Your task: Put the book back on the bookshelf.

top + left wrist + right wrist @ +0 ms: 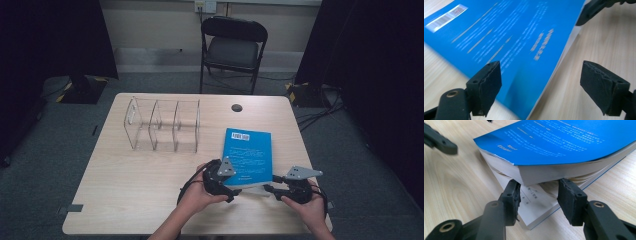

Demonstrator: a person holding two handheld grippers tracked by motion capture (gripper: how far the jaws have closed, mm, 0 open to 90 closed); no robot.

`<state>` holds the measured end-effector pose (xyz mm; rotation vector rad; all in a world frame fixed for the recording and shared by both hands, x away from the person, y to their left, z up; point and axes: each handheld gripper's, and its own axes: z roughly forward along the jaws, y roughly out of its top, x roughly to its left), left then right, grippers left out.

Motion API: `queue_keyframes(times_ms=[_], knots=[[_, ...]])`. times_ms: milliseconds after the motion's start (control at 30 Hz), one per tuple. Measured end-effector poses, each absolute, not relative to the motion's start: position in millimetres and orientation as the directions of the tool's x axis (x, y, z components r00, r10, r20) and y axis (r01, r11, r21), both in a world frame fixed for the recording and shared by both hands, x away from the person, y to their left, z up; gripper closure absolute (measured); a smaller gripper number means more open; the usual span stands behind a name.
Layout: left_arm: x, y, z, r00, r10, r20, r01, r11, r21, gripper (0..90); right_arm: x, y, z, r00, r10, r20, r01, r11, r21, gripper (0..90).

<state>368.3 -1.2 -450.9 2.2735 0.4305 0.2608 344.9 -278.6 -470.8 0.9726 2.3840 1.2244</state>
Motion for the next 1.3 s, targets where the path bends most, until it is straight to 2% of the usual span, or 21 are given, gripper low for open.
queue_keyframes(times_ms=[533, 633, 700, 1100, 1300], knots=[[382, -49, -460, 0.934, 0.354, 0.056, 0.209, -0.665, 0.717, 19.7, 349, -280, -466, -0.729, 0.679, 0.087, 0.442, 0.37, 0.817, 53.0], [382, -52, -462, 0.936, 0.344, 0.079, 0.196, -0.691, 0.696, 16.3, 349, -279, -465, -0.728, 0.68, 0.089, 0.441, 0.364, 0.821, 53.0], [381, -55, -465, 0.931, 0.354, 0.083, 0.192, -0.672, 0.715, 15.5, 349, -279, -465, -0.726, 0.681, 0.093, 0.443, 0.36, 0.821, 52.9], [382, -65, -468, 0.918, 0.379, 0.116, 0.197, -0.69, 0.696, 13.6, 349, -279, -464, -0.707, 0.694, 0.136, 0.471, 0.32, 0.822, 52.6], [385, -65, -468, 0.912, 0.388, 0.134, 0.189, -0.686, 0.702, 19.6, 349, -279, -464, -0.703, 0.697, 0.143, 0.479, 0.314, 0.82, 52.5]])
